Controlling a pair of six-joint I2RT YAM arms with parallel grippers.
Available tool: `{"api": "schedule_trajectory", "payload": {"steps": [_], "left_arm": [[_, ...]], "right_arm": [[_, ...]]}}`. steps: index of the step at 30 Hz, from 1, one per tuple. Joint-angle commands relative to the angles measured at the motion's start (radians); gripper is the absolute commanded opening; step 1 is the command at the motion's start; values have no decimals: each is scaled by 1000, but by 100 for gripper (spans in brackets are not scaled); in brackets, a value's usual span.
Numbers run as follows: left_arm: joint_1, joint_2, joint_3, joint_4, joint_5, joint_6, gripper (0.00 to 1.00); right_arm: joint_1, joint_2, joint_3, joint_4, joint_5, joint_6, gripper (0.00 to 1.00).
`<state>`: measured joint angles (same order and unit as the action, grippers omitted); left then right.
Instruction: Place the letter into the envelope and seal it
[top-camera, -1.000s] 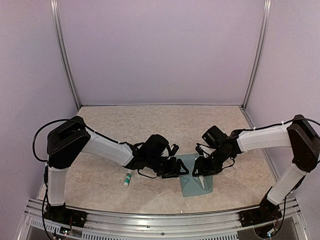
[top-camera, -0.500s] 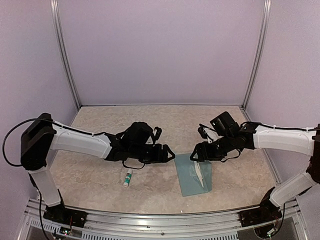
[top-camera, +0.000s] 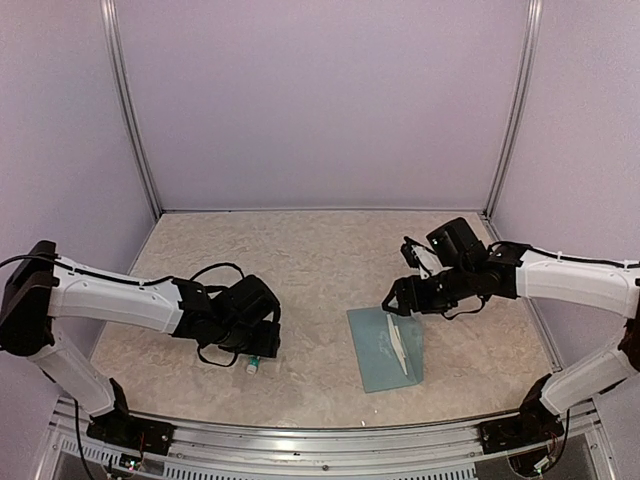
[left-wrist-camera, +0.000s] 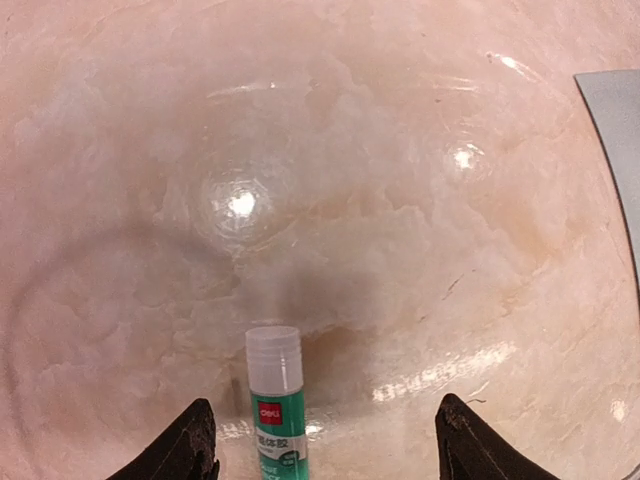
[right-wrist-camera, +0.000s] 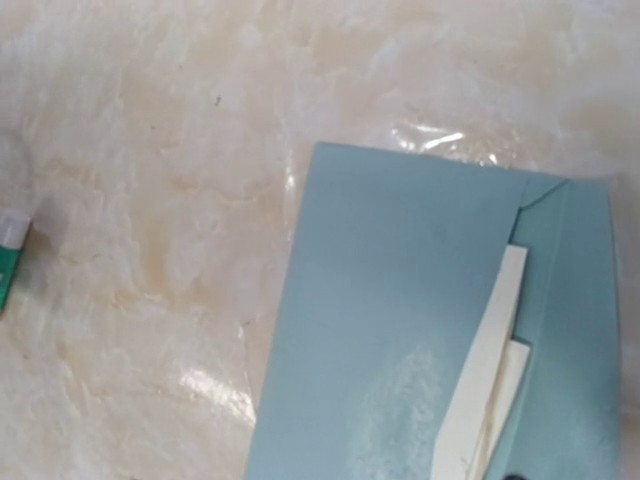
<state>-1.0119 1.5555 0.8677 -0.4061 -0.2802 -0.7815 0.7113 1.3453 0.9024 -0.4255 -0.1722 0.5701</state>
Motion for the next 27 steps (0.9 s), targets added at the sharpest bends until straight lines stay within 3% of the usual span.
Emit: {"api": "schedule_trajectory", "payload": {"steps": [1, 10, 20, 27], "left_arm": [[-2, 0, -5, -75, -86, -35, 71], [23, 24, -50, 5, -1, -17, 57], [13, 63, -59, 10, 5, -26, 38], [0, 94, -57, -2, -8, -33, 31]], "right_arm": [[3, -41, -19, 28, 7, 11, 73], [3, -79, -53, 31, 14, 36, 73], [2, -79, -56, 36, 9, 41, 73], [3, -89, -53, 39, 8, 45, 73]]}}
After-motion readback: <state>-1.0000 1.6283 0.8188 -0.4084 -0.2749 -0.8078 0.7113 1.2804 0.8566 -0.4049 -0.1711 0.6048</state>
